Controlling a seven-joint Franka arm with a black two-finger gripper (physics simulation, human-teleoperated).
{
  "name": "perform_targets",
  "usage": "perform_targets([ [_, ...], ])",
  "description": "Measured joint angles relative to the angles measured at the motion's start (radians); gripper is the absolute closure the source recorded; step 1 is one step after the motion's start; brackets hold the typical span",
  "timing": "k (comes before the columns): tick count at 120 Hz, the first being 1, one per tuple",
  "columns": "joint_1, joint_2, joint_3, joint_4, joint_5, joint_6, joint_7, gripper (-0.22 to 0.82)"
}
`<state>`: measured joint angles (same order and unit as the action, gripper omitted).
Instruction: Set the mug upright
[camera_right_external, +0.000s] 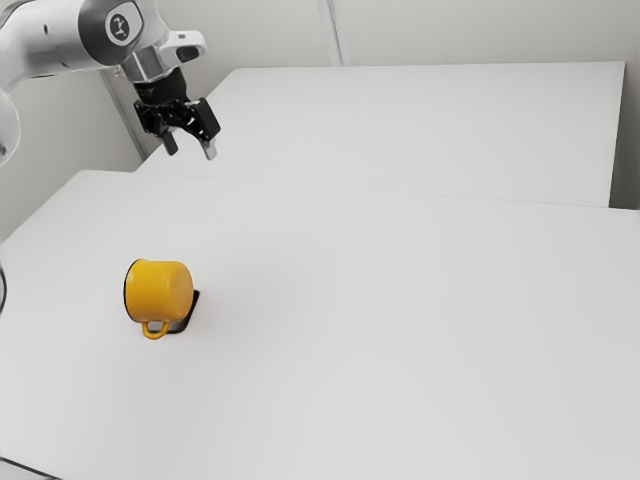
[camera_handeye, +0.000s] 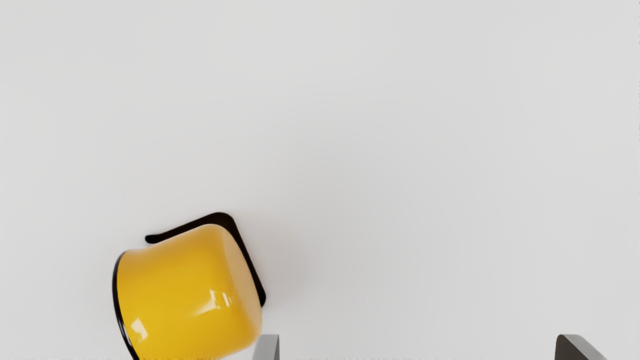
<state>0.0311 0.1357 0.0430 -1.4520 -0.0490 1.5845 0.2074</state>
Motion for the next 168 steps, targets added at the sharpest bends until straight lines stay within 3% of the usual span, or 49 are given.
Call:
perform_targets([
  [40,0.005,-0.021,0.006,-0.034,-0.010,-0.010,-0.002,0.00],
  [54,0.000,-0.061,0.082,-0.054,-0.048,-0.035,0.000,0.00],
  [67,0.070,-0.089,0.132,-0.067,-0.119,-0.077,0.012,0.00],
  [80,0.098,-0.093,0.241,-0.146,-0.254,-0.104,0.048,0.00],
  [96,0.228,-0.080,0.286,-0.216,-0.398,-0.122,0.117,0.00],
  [113,0.354,0.015,0.290,-0.242,-0.530,-0.127,0.209,0.00],
  [145,0.434,0.211,0.291,-0.240,-0.742,-0.116,0.394,0.00],
  [168,0.463,0.266,0.290,-0.312,-0.887,-0.128,0.509,0.00],
])
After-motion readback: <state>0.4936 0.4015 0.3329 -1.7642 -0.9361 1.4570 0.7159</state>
